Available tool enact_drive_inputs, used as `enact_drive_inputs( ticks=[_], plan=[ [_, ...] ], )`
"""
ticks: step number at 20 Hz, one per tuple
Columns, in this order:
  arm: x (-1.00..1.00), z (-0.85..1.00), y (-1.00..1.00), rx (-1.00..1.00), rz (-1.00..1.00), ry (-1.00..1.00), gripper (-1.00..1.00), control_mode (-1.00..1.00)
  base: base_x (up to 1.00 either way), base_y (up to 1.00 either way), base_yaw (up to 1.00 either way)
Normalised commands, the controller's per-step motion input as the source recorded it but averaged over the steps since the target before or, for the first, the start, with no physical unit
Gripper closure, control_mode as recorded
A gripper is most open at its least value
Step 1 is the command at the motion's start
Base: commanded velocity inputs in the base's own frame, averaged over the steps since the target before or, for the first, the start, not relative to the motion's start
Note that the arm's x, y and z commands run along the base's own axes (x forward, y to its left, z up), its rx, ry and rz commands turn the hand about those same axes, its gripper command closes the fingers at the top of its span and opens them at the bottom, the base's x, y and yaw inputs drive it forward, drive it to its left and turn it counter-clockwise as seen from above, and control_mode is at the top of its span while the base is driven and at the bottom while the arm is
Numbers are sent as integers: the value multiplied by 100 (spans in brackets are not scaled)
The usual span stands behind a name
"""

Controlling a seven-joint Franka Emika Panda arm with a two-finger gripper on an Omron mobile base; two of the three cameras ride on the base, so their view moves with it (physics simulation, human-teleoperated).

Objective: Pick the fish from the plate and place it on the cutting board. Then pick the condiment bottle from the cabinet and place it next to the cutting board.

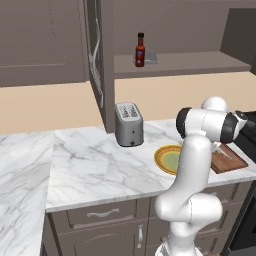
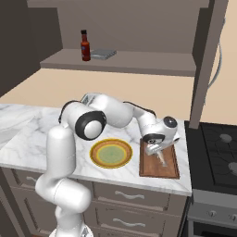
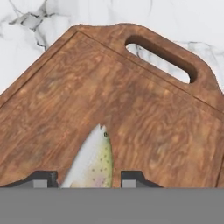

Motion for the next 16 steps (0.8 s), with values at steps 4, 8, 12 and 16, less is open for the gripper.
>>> enact_drive_inputs(
  ticks=[4,8,12,16],
  plan=[
    [1,-2,0,1,0,0,-100,-100,0,0,0],
    [0,0,0,0,0,1,-100,-100,0,0,0],
    [0,1,0,0,0,5,-100,-100,0,0,0],
    [0,9,0,0,0,8,-100,-100,0,0,0]
  ],
)
